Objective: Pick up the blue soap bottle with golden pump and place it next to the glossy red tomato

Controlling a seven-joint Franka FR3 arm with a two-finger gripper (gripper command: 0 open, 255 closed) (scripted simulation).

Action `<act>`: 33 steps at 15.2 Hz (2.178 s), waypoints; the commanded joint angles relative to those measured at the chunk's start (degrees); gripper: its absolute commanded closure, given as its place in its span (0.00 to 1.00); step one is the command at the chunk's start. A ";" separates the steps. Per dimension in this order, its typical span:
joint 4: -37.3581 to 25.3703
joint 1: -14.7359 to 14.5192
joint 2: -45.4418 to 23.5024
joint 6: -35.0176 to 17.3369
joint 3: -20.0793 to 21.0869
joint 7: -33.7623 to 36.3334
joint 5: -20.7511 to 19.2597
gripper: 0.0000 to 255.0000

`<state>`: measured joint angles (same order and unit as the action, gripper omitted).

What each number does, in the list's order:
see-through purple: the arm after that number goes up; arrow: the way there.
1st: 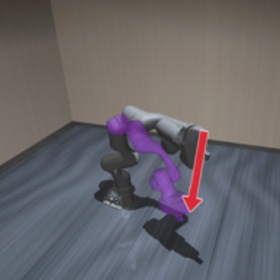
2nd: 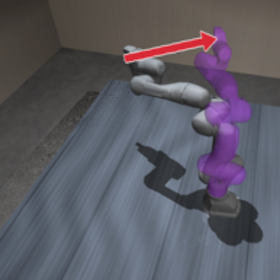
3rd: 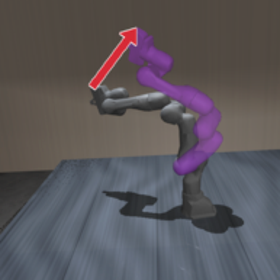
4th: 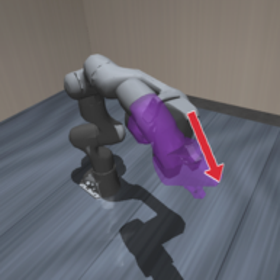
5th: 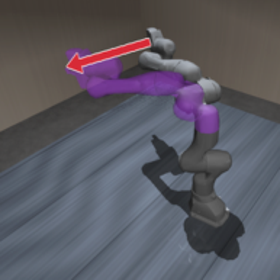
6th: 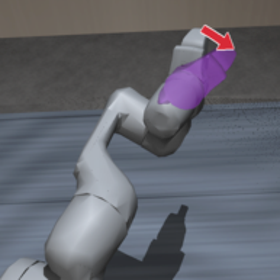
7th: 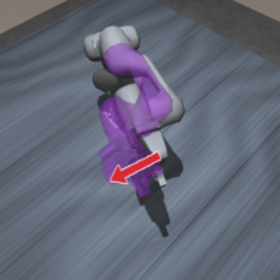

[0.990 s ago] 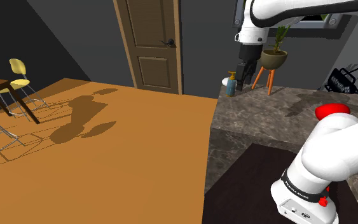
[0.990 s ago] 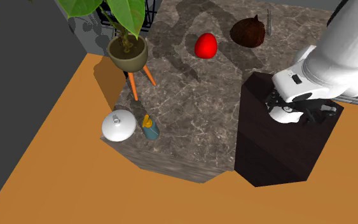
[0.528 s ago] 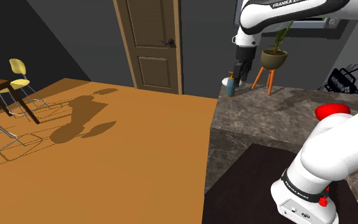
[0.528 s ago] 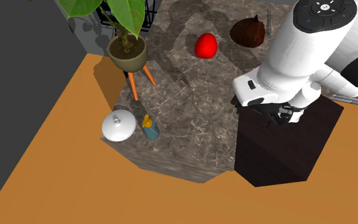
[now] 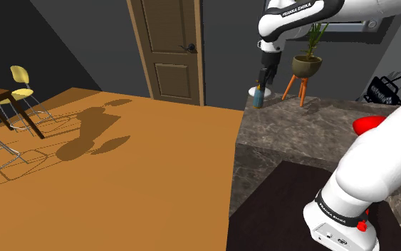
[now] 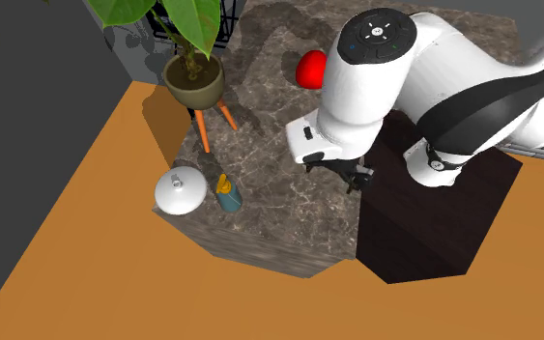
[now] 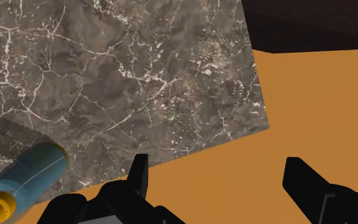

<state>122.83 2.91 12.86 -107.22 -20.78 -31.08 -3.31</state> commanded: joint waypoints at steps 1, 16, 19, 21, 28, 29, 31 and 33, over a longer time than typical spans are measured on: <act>-2.31 0.41 -3.74 -1.81 -1.36 -2.34 0.41 0.00; -34.57 8.84 -35.97 -3.31 -5.22 -17.98 11.01 0.00; -39.39 10.68 -40.20 -3.00 -4.86 -19.20 12.34 0.00; -38.39 10.71 -40.57 -4.34 -4.75 -19.33 12.53 0.00; -36.35 10.84 -41.60 -7.33 -4.49 -19.66 13.04 0.00; -36.35 10.84 -41.60 -7.33 -4.49 -19.66 13.04 0.00; -36.35 10.84 -41.60 -7.33 -4.49 -19.66 13.04 0.00; -36.36 10.84 -41.60 -7.31 -4.49 -19.66 13.04 0.00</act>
<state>86.47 13.75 -28.74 -114.53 -25.27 -50.74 9.73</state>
